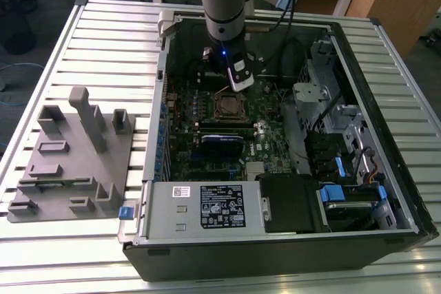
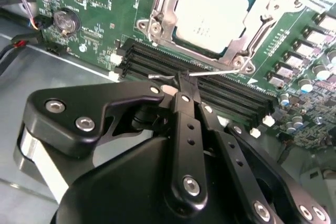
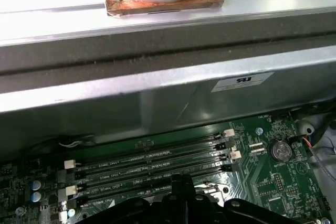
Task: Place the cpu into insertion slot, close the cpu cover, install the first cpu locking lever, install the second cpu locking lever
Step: 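Install the first cpu locking lever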
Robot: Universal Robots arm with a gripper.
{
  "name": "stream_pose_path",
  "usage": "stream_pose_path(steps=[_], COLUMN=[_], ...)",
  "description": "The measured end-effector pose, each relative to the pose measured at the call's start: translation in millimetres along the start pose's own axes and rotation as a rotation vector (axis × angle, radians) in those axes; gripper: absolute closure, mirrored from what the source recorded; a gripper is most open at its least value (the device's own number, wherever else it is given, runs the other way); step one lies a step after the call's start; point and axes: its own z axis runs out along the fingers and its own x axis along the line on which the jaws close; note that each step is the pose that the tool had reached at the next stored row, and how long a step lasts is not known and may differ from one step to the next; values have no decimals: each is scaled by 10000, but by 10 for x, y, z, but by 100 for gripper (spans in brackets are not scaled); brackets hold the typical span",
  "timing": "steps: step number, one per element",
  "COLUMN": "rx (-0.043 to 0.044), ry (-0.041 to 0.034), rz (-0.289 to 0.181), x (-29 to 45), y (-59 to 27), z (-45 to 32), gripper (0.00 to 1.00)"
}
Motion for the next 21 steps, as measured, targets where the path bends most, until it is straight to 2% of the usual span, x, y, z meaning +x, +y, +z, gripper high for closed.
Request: stream_pose_path(steps=[4, 7, 21], rx=[-28, -47, 3], ry=[-121, -200, -351], rz=[-41, -66, 264], x=[55, 71, 64], y=[-26, -38, -35], z=[35, 63, 133], gripper=[89, 89, 89])
